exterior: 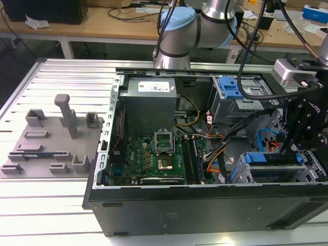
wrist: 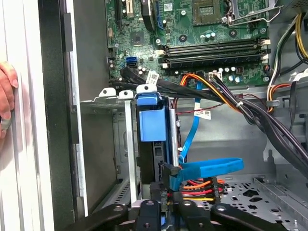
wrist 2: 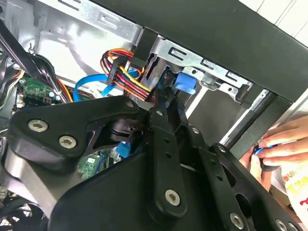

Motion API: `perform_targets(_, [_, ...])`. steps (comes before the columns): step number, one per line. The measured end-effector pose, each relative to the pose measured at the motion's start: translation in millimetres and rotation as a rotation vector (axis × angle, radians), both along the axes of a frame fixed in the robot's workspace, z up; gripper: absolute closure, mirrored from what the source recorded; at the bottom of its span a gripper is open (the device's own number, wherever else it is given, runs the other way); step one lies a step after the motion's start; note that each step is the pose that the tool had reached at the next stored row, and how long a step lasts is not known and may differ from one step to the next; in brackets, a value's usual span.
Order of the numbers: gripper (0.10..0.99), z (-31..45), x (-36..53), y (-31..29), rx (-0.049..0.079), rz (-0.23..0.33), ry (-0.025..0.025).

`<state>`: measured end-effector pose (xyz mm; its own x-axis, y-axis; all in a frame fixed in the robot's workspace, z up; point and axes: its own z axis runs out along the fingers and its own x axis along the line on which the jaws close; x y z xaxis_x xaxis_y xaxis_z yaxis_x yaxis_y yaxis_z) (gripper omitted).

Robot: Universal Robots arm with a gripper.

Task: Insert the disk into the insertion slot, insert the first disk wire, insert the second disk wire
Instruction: 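Insert the first disk wire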

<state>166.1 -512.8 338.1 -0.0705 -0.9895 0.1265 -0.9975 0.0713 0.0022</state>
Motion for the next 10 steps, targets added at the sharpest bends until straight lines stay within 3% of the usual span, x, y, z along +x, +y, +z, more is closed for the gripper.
perform_targets(1, [0.843,3.6,0.0,0.6,0.000,0.000,0.0000])
perform_targets(5, [0.843,27.9,0.0,4.6,0.000,0.000,0.0000])
perform_targets(10, [0.843,31.1,0.0,4.9,0.000,0.000,0.0000])
